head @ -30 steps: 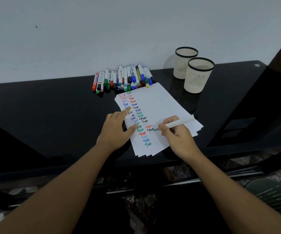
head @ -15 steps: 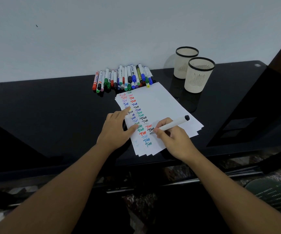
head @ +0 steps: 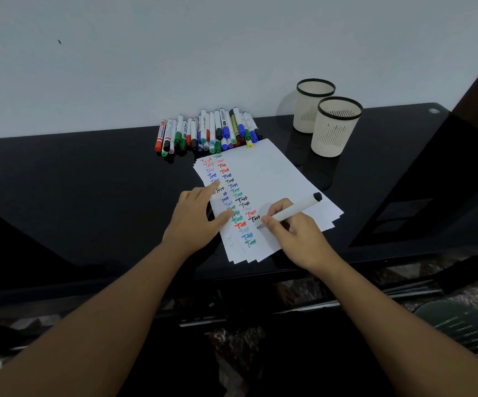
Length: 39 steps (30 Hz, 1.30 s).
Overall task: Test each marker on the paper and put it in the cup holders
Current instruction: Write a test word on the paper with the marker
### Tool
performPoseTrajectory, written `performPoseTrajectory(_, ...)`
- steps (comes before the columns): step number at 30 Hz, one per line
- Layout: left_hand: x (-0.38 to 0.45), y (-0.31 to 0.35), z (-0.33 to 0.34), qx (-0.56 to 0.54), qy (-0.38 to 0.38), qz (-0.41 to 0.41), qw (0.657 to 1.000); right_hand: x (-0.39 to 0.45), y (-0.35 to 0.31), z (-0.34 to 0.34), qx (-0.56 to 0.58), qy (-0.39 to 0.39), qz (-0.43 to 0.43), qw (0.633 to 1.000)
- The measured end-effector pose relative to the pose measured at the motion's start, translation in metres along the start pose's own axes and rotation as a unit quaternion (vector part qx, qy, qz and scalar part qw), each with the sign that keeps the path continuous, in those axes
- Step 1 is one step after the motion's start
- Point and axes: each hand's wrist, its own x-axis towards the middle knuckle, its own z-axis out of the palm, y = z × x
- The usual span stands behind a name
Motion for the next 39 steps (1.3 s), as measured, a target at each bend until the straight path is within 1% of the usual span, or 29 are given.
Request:
performPoseTrajectory(2,0.0,0.0004,0.0,-0.001,-0.001,0.0,1.0,-0.0003,0.0,-0.0014,0.009,0.003,0.006,1.0)
performPoseTrajectory(6,0.0007,-0.0011,0.0001,0.001,-0.002,0.0,1.0,0.0001,0.0014,-0.0018,0.066,0.036,0.025,0.997)
performPoseTrajectory(11,0.0016,-0.0023,0.0009,0.004,-0.002,0.0,1.0,0.0006,0.0013,0.0005,0.044,0.045,0.025,0.998)
performPoseTrajectory(19,0.0013,-0.0008,0.0003,0.007,0.002,0.0,1.0,0.001,0.0005,0.0009,0.02,0.022,0.021,0.999)
performPoseTrajectory(24,0.0,0.0009,-0.0001,0.004,-0.001,-0.003,1.0,0.0024,0.0011,0.0004,0.013,0.04,0.01,0.999)
performPoseTrajectory(28,0.0002,0.0011,-0.0004,0.004,0.001,-0.001,1.0,0.0007,0.0002,-0.0004,-0.003,0.019,0.009,1.0)
performPoseTrajectory(34,-0.0006,0.0018,-0.0003,0.002,0.0,-0.003,1.0,0.0013,0.0022,-0.0007,0.015,0.045,0.01,0.999)
performPoseTrajectory(39,-0.0006,0.0013,-0.001,0.005,0.001,-0.003,1.0,0.0015,0.0024,0.0004,0.005,0.032,0.005,0.999)
